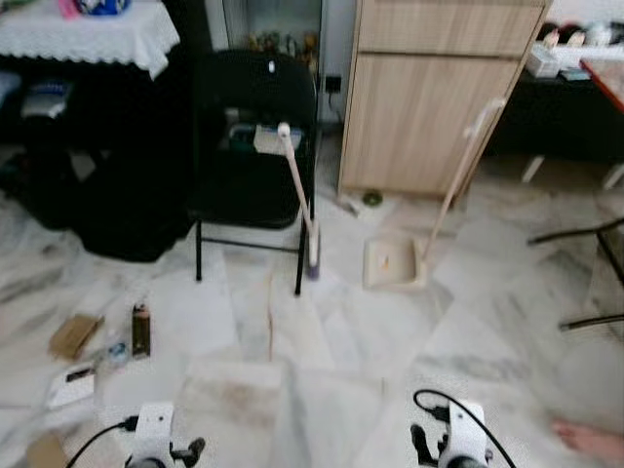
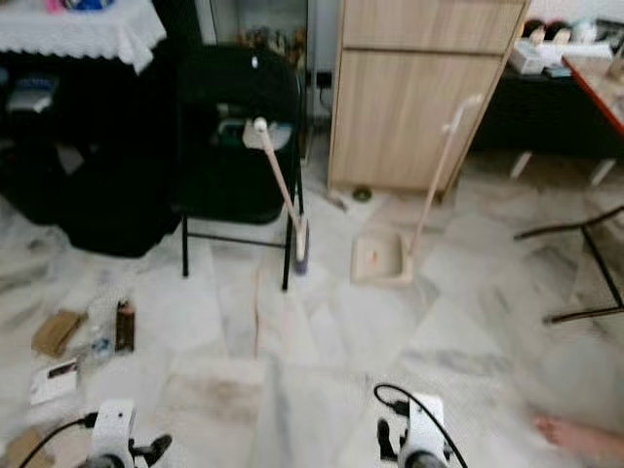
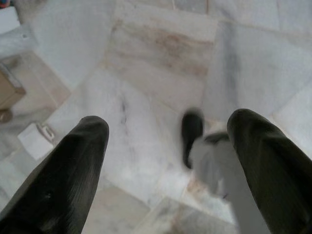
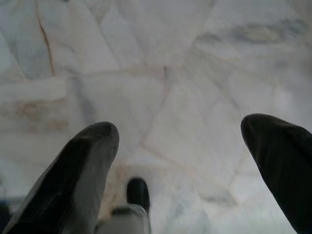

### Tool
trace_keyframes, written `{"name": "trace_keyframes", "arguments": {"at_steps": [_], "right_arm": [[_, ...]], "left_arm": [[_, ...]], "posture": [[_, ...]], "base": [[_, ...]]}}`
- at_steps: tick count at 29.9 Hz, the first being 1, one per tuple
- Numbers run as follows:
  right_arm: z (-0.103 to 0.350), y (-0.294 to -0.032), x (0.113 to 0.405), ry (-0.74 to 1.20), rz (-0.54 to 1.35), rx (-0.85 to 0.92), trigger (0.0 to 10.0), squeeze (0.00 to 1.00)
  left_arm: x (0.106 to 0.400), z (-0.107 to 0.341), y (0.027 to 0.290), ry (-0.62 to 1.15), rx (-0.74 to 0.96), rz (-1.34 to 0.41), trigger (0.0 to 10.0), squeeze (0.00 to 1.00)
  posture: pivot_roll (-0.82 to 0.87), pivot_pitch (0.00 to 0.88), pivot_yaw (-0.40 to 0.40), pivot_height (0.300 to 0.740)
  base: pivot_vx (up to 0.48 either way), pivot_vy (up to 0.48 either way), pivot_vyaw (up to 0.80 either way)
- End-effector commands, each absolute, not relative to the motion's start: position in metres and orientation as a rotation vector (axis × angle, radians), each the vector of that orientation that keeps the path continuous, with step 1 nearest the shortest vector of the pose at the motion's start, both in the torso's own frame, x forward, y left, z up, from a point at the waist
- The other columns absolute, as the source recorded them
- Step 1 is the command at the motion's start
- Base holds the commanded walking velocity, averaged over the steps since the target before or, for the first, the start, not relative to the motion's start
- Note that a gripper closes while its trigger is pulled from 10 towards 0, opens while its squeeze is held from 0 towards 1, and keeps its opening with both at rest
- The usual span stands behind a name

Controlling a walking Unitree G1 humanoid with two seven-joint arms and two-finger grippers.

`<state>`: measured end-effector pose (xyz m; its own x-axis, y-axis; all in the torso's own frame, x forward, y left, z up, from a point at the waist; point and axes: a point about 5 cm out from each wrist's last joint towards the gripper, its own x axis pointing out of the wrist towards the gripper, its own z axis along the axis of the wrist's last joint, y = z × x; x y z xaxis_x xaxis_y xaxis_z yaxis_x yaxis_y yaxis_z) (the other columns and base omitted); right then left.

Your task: Sweep floor

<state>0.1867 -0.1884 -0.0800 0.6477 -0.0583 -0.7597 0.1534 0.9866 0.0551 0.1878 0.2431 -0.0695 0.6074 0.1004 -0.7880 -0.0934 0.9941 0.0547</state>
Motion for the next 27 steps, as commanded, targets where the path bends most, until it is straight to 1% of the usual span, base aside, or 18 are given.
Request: {"name": "trace_keyframes", "arguments": {"at_steps": [1, 2, 14, 27], "right_arm": [[-0.0827, -0.1859, 0.1821, 0.877, -0.121, 0.125, 10.0, 0.00], [-0.0826, -0.1859, 0.1823, 0.877, -0.120, 0.124, 10.0, 0.00], [-0.0821, -0.1875, 0.1829, 0.873, -0.119, 0.115, 10.0, 0.00], [-0.0841, -0.1883, 0.1789, 0.887, -0.122, 0.118, 10.0, 0.00]], "left_arm": [[0.1854, -0.0704, 0.2449, 0.923, 0.010, 0.119, 10.0, 0.00], [0.1855, -0.0704, 0.2448, 0.923, 0.010, 0.119, 10.0, 0.00], [0.1865, -0.0702, 0.2438, 0.922, 0.013, 0.113, 10.0, 0.00], [0.1859, -0.0706, 0.2439, 0.923, 0.021, 0.121, 10.0, 0.00]], "posture": [[-0.01, 0.081, -0.018, 0.740], [-0.01, 0.081, -0.018, 0.740], [-0.02, 0.057, -0.018, 0.740], [-0.02, 0.068, -0.017, 0.740]], "base": [[0.428, 0.000, -0.77], [0.428, 0.000, -0.77], [0.427, 0.000, 0.00], [0.417, 0.000, 0.00]]}}
